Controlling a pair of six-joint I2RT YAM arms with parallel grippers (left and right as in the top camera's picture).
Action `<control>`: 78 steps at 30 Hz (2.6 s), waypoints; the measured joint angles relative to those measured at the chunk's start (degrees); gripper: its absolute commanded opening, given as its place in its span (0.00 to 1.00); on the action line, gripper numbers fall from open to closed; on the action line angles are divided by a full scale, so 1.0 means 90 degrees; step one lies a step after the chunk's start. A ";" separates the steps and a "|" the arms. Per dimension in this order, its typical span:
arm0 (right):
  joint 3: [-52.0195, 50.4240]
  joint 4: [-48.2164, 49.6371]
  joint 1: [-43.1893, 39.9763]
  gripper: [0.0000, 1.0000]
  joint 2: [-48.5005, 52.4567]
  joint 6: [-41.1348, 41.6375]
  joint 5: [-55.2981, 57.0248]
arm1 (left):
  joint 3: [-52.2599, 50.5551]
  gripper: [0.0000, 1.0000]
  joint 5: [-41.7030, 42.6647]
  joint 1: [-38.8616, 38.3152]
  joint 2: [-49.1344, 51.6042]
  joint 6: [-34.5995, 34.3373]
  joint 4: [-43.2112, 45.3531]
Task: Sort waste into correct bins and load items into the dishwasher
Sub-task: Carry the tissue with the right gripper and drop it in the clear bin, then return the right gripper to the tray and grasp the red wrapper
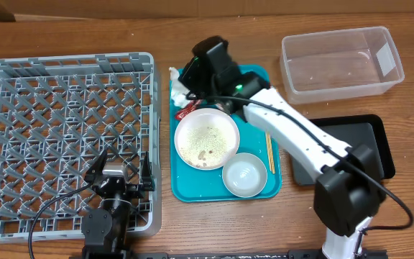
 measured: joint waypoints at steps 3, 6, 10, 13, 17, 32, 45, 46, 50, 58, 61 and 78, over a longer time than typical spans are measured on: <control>0.0000 0.0131 -0.0274 0.04 -0.0272 -0.0459 -0.0058 | 0.0000 1.00 0.0000 0.0000 0.0000 0.0002 0.0000; 0.0000 0.0126 -0.0695 0.04 -0.0673 -0.0869 -0.0119 | 0.0000 1.00 0.0000 0.0000 0.0000 0.0000 0.0000; 0.0000 -0.0051 -0.1503 0.04 -0.1273 -0.1139 -0.0180 | 0.0000 1.00 0.0000 0.0000 0.0000 0.0000 0.0000; 0.0015 -0.0352 -0.2305 0.04 -0.1651 -0.1224 -0.0182 | 0.0000 1.00 -0.0002 0.0000 0.0000 0.0000 0.0000; 0.0061 -0.0884 -0.3419 0.09 -0.1775 -0.1307 -0.0160 | 0.0000 1.00 -0.0002 0.0000 0.0000 0.0000 0.0000; 0.0061 -0.0877 -0.4393 0.40 -0.0877 -0.2033 -0.0170 | 0.0000 1.00 0.0000 0.0000 0.0000 0.0000 0.0000; 0.0061 -0.0444 -0.3672 0.56 -0.0797 -0.2246 -0.3033 | 0.0000 1.00 0.0000 0.0000 0.0000 0.0000 0.0000; 0.0061 -0.0454 -0.3475 0.68 -0.0797 -0.2307 -0.3135 | 0.0000 1.00 0.0000 0.0000 0.0000 0.0000 0.0000; 0.0061 -0.0804 -0.2419 0.81 -0.0797 -0.2671 -0.2820 | 0.0000 1.00 -0.0002 0.0000 0.0000 0.0000 0.0000; 0.0061 -0.1491 -0.0204 0.76 -0.0544 -0.2322 -0.0194 | 0.0000 1.00 -0.0002 0.0000 0.0000 0.0000 0.0000; 0.0061 -0.1467 0.0243 0.73 -0.0311 -0.1902 0.0520 | 0.0000 1.00 0.0000 0.0000 0.0000 0.0000 0.0000; 0.0061 -0.0726 0.0746 0.72 0.1095 -0.0049 0.1858 | 0.0000 1.00 -0.0002 0.0000 0.0000 0.0000 0.0000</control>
